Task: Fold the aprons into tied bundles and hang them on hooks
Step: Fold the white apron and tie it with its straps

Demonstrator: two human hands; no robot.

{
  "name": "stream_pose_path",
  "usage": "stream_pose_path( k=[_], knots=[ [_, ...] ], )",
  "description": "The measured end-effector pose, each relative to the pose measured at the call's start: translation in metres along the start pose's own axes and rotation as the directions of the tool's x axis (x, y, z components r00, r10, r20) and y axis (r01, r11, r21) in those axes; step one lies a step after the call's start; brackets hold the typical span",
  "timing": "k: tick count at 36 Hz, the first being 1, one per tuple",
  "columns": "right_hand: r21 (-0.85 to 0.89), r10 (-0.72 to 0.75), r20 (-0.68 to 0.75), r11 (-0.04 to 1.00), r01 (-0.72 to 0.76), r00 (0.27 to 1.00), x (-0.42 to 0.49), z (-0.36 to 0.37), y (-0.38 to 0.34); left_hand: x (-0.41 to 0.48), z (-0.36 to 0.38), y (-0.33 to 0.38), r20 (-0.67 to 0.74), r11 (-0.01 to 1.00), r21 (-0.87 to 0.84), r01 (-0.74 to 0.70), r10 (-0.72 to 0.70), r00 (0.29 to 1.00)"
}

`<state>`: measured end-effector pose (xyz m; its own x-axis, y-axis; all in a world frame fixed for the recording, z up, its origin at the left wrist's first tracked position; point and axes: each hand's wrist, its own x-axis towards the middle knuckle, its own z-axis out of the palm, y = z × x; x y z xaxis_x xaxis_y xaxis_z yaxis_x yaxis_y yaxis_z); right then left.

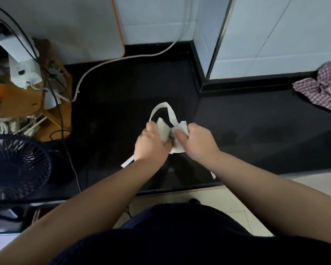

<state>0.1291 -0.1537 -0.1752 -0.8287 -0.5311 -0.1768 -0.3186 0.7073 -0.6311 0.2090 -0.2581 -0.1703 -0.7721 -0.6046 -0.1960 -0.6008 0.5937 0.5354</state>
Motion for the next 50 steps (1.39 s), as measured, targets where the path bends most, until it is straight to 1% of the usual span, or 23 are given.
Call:
stream_pose_path(
  k=[2, 4, 5, 7, 9, 13, 15, 18, 20, 23, 25, 26, 28, 29, 30, 32, 34, 35, 37, 41, 43, 46, 50],
  knots=[
    [-0.042, 0.054, 0.022, 0.998, -0.053, 0.998, 0.006, -0.005, 0.001, 0.000, -0.002, 0.005, 0.137, 0.998, -0.037, -0.053, 0.058, 0.989],
    [-0.083, 0.099, 0.114, 0.992, -0.090, 0.989, 0.012, -0.011, 0.001, 0.000, -0.002, 0.005, 0.251, 0.993, -0.091, -0.069, 0.090, 0.964],
    [-0.066, 0.114, 0.189, 0.992, -0.103, 0.975, 0.015, -0.015, 0.001, 0.001, -0.002, 0.004, 0.288, 0.993, -0.103, -0.060, 0.087, 0.954],
    [0.028, 0.127, 0.369, 0.989, -0.147, 0.921, 0.017, -0.023, -0.001, 0.005, -0.002, 0.001, 0.327, 0.995, -0.089, -0.036, 0.063, 0.943],
    [0.023, 0.130, 0.466, 0.987, -0.159, 0.875, 0.016, -0.027, -0.002, 0.008, -0.002, -0.001, 0.342, 0.999, -0.045, -0.029, 0.043, 0.939],
    [-0.086, 0.166, 0.473, 0.986, -0.142, 0.866, 0.014, -0.021, 0.006, 0.009, 0.008, 0.004, 0.395, 0.995, 0.088, -0.048, 0.010, 0.919],
    [-0.108, 0.162, 0.484, 0.986, -0.124, 0.860, 0.012, -0.017, 0.010, 0.008, 0.010, 0.006, 0.403, 0.994, 0.109, -0.025, -0.021, 0.915],
    [-0.011, 0.108, 0.480, 0.993, -0.117, 0.871, 0.010, -0.015, 0.015, 0.009, 0.008, 0.003, 0.400, 0.994, 0.105, 0.023, -0.064, 0.914],
    [0.100, 0.084, 0.447, 0.985, -0.143, 0.890, 0.008, -0.015, 0.016, 0.011, 0.007, 0.000, 0.397, 0.997, 0.060, 0.046, -0.066, 0.915],
    [0.192, 0.042, 0.482, 0.970, -0.152, 0.875, 0.010, -0.017, 0.020, 0.010, 0.006, -0.004, 0.382, 0.999, 0.005, 0.036, -0.036, 0.924],
    [0.234, 0.047, 0.478, 0.956, -0.179, 0.877, 0.014, -0.018, 0.024, 0.009, 0.004, -0.006, 0.399, 0.990, -0.110, 0.082, -0.031, 0.916],
    [0.240, 0.062, 0.470, 0.951, -0.195, 0.880, 0.016, -0.019, 0.027, 0.009, 0.002, -0.007, 0.425, 0.964, -0.217, 0.155, -0.050, 0.904],
    [0.272, 0.084, 0.491, 0.931, -0.244, 0.867, 0.018, -0.023, 0.030, 0.008, 0.000, -0.011, 0.500, 0.825, -0.446, 0.348, -0.093, 0.861],
    [0.320, 0.087, 0.527, 0.901, -0.292, 0.845, 0.018, -0.025, 0.031, 0.007, -0.001, -0.014, 0.527, 0.752, -0.518, 0.407, -0.094, 0.845],
    [0.389, 0.091, 0.577, 0.843, -0.371, 0.811, 0.017, -0.026, 0.031, 0.006, -0.001, -0.017, 0.543, 0.712, -0.554, 0.432, -0.084, 0.835],
    [0.483, 0.064, 0.640, 0.741, -0.466, 0.765, 0.017, -0.028, 0.034, 0.006, 0.000, -0.023, 0.555, 0.720, -0.561, 0.408, -0.039, 0.831],
    [0.492, 0.018, 0.658, 0.746, -0.448, 0.752, 0.016, -0.026, 0.039, 0.005, 0.001, -0.026, 0.540, 0.781, -0.525, 0.338, -0.002, 0.842],
    [0.477, -0.003, 0.658, 0.775, -0.414, 0.753, 0.016, -0.025, 0.043, 0.006, 0.002, -0.027, 0.528, 0.801, -0.511, 0.310, 0.008, 0.849],
    [0.447, -0.014, 0.638, 0.821, -0.355, 0.770, 0.015, -0.023, 0.047, 0.005, 0.004, -0.028, 0.496, 0.819, -0.507, 0.268, 0.023, 0.868],
    [0.410, -0.014, 0.531, 0.879, -0.243, 0.847, 0.014, -0.017, 0.049, 0.004, 0.009, -0.026, 0.419, 0.848, -0.498, 0.182, 0.051, 0.907],
    [0.439, -0.035, 0.503, 0.871, -0.221, 0.864, 0.012, -0.014, 0.047, 0.004, 0.012, -0.025, 0.364, 0.878, -0.459, 0.132, 0.051, 0.930],
    [0.483, -0.026, 0.486, 0.841, -0.244, 0.874, 0.012, -0.012, 0.048, 0.004, 0.016, -0.024, 0.316, 0.898, -0.431, 0.083, 0.064, 0.946],
    [0.485, -0.022, 0.468, 0.842, -0.236, 0.884, 0.011, -0.010, 0.047, 0.003, 0.017, -0.022, 0.265, 0.953, -0.291, -0.081, 0.161, 0.951]
  ],
)
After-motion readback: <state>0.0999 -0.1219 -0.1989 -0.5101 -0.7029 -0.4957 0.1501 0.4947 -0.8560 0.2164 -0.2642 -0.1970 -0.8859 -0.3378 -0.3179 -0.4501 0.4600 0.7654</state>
